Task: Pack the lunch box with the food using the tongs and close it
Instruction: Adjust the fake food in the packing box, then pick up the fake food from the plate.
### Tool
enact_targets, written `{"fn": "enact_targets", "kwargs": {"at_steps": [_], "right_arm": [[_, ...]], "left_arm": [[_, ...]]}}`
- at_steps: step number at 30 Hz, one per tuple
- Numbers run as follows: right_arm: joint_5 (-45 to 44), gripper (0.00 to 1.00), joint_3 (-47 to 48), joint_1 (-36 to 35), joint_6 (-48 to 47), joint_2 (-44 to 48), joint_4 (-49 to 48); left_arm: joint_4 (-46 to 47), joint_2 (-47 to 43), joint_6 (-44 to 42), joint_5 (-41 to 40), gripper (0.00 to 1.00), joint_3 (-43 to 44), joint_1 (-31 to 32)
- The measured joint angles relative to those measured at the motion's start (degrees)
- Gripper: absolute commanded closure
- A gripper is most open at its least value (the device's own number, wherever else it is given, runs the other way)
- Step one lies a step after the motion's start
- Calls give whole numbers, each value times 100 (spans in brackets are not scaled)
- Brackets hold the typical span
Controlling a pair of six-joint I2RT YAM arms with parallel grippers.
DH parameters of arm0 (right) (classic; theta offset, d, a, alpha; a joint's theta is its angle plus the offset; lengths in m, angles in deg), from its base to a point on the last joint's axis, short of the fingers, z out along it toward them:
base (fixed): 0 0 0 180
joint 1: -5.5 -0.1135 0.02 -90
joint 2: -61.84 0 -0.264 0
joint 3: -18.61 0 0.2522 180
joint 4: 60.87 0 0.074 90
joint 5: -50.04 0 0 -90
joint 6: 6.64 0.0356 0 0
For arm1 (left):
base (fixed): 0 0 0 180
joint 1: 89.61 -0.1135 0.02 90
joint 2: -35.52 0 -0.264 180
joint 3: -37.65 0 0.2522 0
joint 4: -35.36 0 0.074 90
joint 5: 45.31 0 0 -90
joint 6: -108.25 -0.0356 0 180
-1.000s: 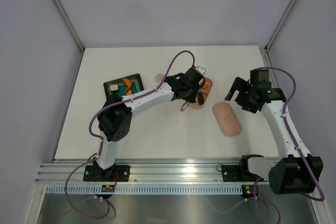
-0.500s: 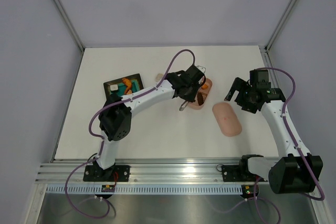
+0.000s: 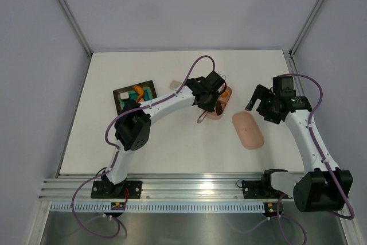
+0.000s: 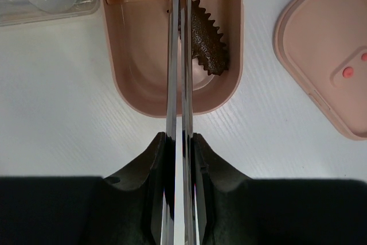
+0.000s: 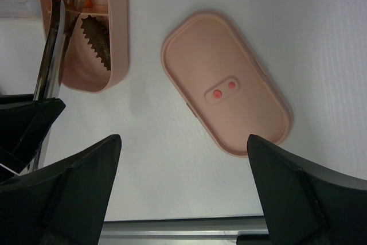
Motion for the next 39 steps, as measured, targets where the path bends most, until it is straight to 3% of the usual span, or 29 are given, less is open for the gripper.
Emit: {"fn": "enact_targets", "kwargs": {"at_steps": [12, 17, 19, 29, 33, 39], "right_arm": [[0, 0, 0, 0, -2, 2, 0], [0, 1, 0, 0, -2, 2, 0], [0, 1, 0, 0, 0, 2, 0], [-2, 1, 0, 0, -9, 2, 0], [2, 1, 0, 0, -13, 2, -2], [0, 0, 7, -2, -13, 68, -2]], "left_arm": [[146, -52, -66, 76, 100, -153, -33], [188, -588, -70, 133, 82, -507, -33], [203, -841, -70, 133, 80, -560, -33], [199, -2009, 153, -81, 87, -1038, -107], [52, -2756, 450, -245, 84, -1729, -518], [-289, -4179, 901, -638, 76, -2575, -1657]]}}
